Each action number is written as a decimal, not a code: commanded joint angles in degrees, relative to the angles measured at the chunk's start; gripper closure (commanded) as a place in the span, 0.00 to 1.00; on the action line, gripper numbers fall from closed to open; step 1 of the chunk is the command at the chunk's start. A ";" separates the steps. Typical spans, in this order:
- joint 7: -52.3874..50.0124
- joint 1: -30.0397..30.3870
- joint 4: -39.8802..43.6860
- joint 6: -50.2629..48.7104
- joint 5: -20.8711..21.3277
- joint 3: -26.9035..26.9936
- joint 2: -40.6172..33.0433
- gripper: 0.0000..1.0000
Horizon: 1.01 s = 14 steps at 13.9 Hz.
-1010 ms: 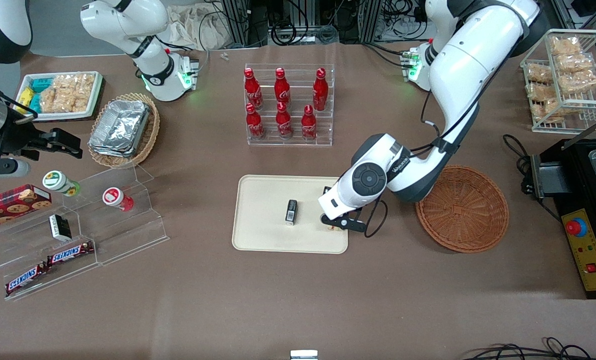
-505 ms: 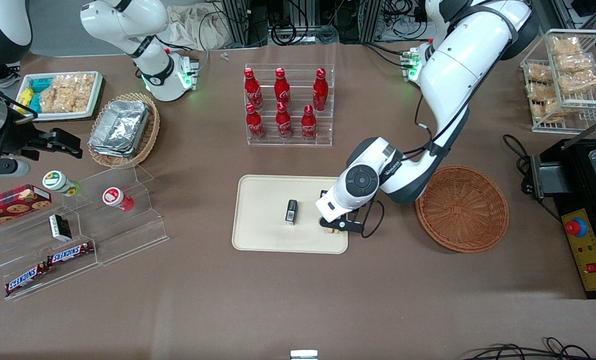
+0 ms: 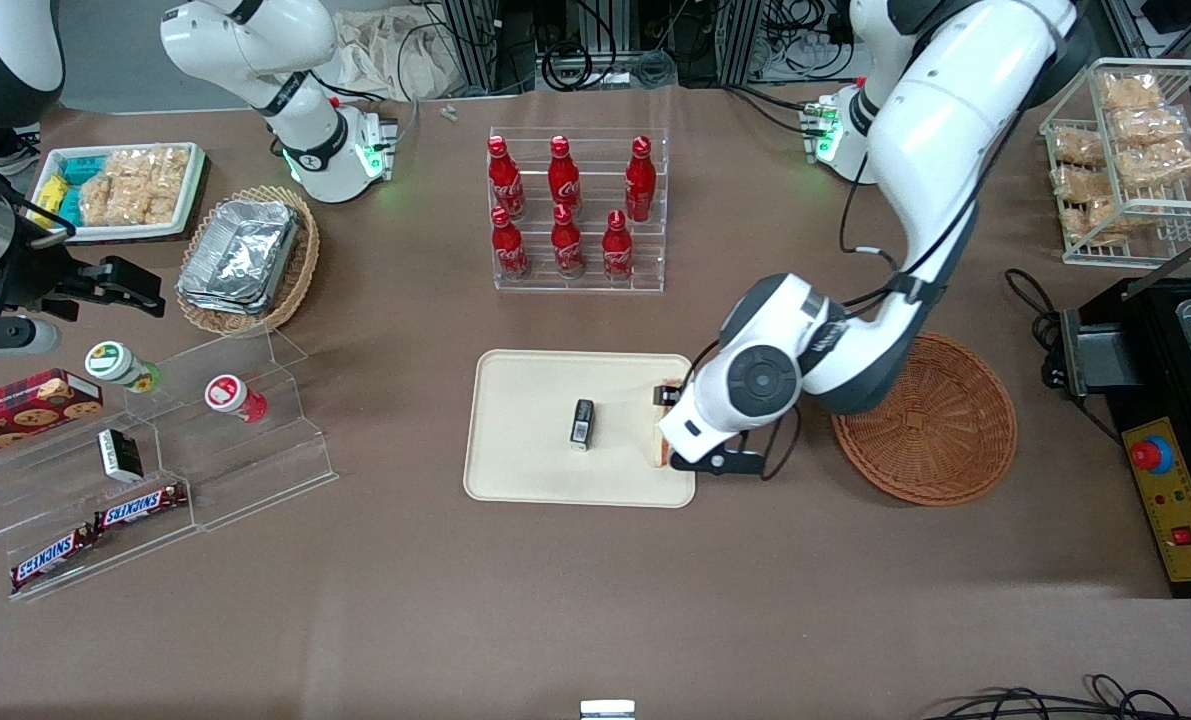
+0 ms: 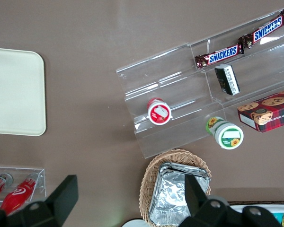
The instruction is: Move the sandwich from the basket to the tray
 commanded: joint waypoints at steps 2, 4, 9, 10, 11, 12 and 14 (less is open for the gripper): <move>6.50 6.56 -0.58 -7.11 -5.47 -0.17 -6.97 0.00; 11.62 10.42 -0.58 -12.31 -6.46 0.01 -10.66 0.00; 19.72 20.79 -0.76 -15.50 -5.67 0.18 -19.37 0.00; 19.81 22.64 -0.76 -15.50 -5.40 0.19 -20.34 0.00; 19.73 24.39 -0.76 -15.50 -5.40 0.19 -21.22 0.00; 19.12 26.07 -0.76 -15.50 -5.31 0.19 -22.19 0.00; 18.85 29.06 -1.11 -16.54 -5.05 0.19 -23.42 0.00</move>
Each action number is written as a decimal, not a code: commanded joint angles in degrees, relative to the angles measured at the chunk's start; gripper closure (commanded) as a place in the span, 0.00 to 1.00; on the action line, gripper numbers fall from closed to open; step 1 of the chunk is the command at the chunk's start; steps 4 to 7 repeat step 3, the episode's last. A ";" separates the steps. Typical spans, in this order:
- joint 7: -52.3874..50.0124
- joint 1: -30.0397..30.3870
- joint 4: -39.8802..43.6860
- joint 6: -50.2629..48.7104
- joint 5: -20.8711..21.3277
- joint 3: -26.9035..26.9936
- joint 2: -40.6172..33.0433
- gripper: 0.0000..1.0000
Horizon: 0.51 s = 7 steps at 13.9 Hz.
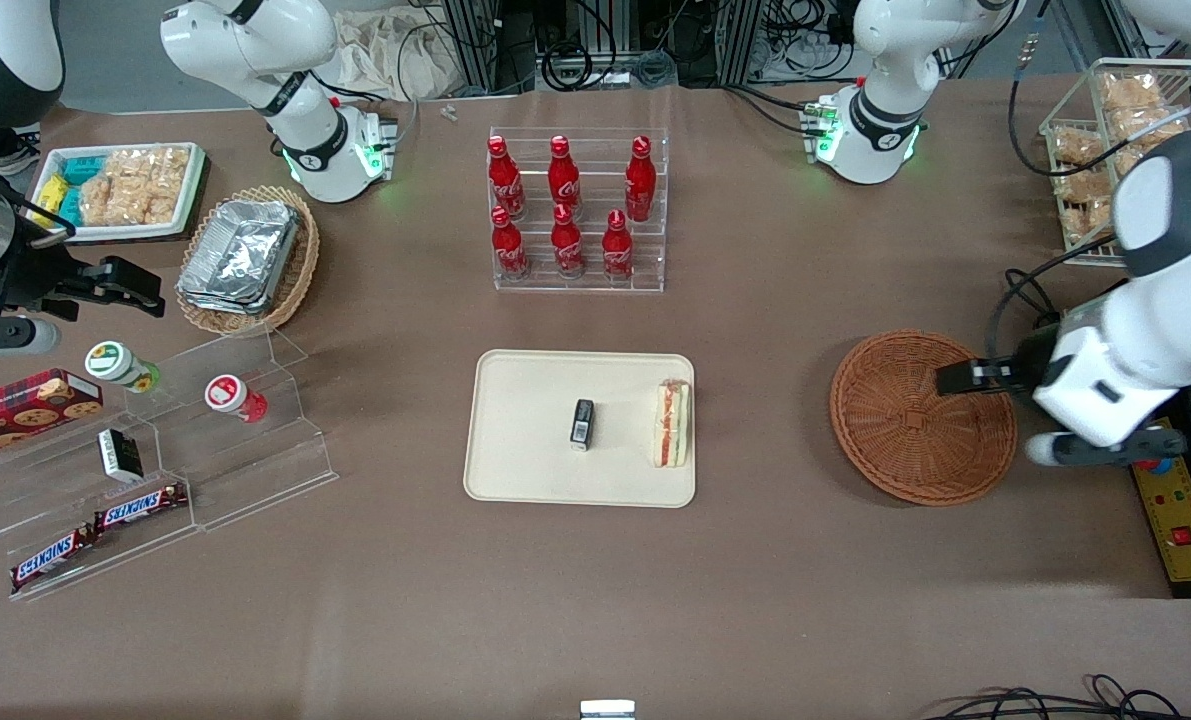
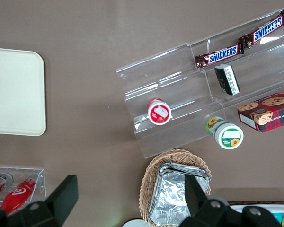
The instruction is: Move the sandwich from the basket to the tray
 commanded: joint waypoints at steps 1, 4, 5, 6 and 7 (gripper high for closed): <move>0.05 2.95 -1.77 -1.81 0.15 -0.46 -2.38 0.00; 0.14 3.04 -1.77 -2.17 1.55 -0.46 -2.55 0.00; 0.14 3.04 -1.77 -2.17 1.55 -0.46 -2.55 0.00; 0.14 3.04 -1.77 -2.17 1.55 -0.46 -2.55 0.00; 0.14 3.04 -1.77 -2.17 1.55 -0.46 -2.55 0.00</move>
